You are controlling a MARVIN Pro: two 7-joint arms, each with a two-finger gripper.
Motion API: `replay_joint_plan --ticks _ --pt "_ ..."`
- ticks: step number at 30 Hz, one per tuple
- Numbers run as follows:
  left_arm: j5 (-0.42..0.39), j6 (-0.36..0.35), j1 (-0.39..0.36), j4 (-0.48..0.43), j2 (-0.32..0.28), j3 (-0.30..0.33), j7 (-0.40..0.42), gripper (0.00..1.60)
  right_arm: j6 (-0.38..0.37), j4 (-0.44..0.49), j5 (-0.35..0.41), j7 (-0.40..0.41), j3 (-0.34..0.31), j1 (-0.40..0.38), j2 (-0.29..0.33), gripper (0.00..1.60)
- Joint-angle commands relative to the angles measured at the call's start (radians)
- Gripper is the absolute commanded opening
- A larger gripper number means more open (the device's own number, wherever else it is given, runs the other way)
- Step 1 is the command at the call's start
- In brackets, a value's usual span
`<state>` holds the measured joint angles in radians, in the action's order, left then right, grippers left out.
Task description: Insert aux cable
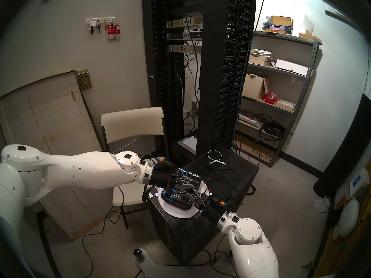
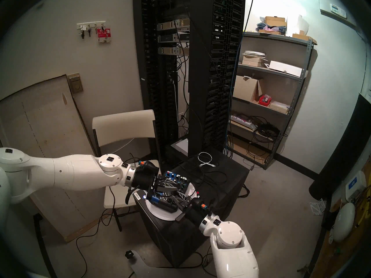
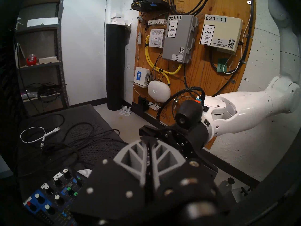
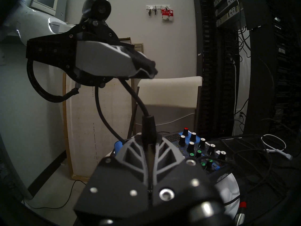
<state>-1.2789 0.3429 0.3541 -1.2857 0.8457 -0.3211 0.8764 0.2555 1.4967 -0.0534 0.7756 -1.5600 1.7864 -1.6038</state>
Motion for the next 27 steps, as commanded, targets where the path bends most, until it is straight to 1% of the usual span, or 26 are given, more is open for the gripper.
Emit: replay_joint_plan --ticks 1,10,27 --pt "-0.004 0.006 -0.018 -0.005 -0.003 0.016 -0.004 0.00 -0.001 0.023 0.014 -0.009 0.012 -0.006 0.002 0.00" --pt "-0.005 0.009 -0.017 -0.003 -0.001 0.015 -0.003 0.00 0.007 0.014 0.014 -0.024 0.022 -0.016 0.004 0.00" --pt "-0.002 0.008 -0.019 -0.007 -0.003 0.012 -0.006 0.00 0.026 -0.016 0.005 -0.032 0.018 -0.031 0.003 0.00"
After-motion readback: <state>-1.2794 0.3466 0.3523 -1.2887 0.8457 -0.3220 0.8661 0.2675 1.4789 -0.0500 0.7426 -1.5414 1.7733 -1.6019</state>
